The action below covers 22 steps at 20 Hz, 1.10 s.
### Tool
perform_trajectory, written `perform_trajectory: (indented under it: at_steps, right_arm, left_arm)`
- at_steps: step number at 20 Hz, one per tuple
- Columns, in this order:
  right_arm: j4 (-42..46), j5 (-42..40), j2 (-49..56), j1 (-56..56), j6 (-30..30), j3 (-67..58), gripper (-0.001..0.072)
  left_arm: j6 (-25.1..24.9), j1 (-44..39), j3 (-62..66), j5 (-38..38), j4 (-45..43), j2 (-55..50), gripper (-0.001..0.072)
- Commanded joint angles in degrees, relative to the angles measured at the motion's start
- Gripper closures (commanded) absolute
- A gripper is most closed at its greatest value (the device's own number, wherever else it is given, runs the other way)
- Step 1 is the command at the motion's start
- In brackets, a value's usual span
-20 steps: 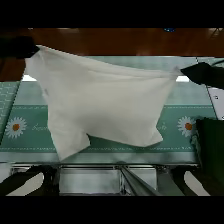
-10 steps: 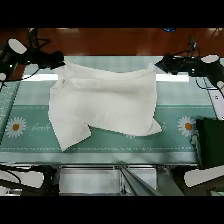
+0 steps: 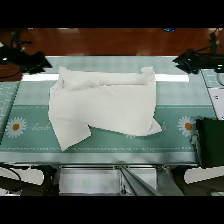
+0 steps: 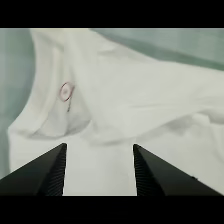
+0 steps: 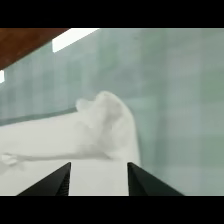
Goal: Fold the shirts.
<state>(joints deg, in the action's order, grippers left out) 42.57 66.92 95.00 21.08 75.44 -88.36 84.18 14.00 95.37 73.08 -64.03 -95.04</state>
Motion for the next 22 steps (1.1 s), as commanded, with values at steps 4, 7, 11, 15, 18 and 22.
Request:
perform_trajectory:
  at_steps: [4,7,11,15,18,22]
  right_arm:
    - [27.0,1.0,-23.7,9.7,6.2,30.1,0.0307]
    - [20.2,-6.1,-34.2,9.7,4.1,49.0,0.0307]
    - [13.5,-4.3,-39.7,9.5,1.1,55.7,0.0307]
    - [13.0,-3.1,-39.9,9.5,1.0,55.8,0.0307]
    - [11.0,-2.9,-39.9,9.5,1.0,55.7,0.0307]
    - [10.1,-3.0,-39.9,9.5,1.1,55.7,0.0307]
  left_arm:
    - [-4.7,12.2,-22.3,12.8,-0.3,6.0,0.0204]
    - [-5.7,14.0,-32.9,11.3,-0.2,5.8,0.0204]
    - [-5.7,14.5,-34.9,6.6,0.0,5.8,0.0204]
    - [-5.7,13.2,-35.3,4.9,3.7,3.9,0.0205]
    - [-6.0,11.0,-35.4,4.9,3.5,2.0,0.0207]
    - [-5.8,10.8,-35.2,6.0,-0.5,1.7,0.0678]
